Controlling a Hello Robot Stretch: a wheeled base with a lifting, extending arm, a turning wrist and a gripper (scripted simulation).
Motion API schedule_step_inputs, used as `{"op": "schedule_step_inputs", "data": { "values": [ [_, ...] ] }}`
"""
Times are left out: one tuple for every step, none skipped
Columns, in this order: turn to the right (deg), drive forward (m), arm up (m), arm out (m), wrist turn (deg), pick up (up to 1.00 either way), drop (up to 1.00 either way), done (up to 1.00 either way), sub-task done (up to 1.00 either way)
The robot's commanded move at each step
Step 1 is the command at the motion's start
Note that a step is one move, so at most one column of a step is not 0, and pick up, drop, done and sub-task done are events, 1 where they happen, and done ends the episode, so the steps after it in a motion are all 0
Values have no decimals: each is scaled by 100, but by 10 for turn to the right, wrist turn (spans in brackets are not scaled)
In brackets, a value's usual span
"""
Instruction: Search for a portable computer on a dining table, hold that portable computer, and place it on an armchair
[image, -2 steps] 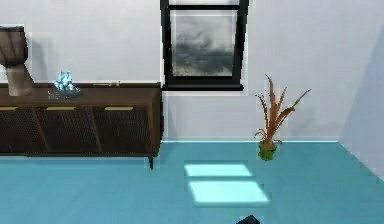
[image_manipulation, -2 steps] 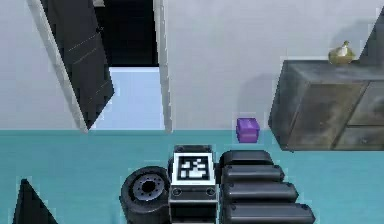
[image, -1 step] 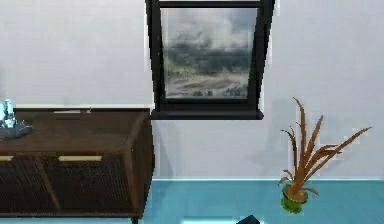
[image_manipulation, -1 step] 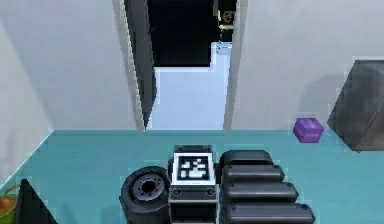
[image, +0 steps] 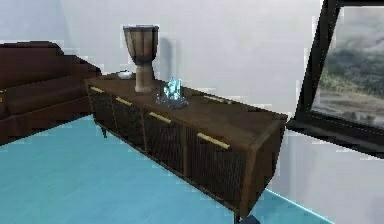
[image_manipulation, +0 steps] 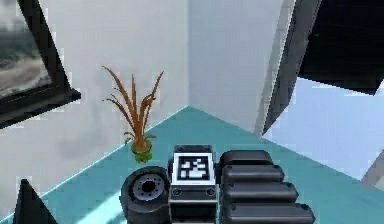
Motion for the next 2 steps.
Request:
{"op": "schedule_step_inputs", "data": {
  "values": [
    [0,35,0,0,0,0,0,0,0],
    [450,0,0,0,0,0,0,0,0]
  ]
}}
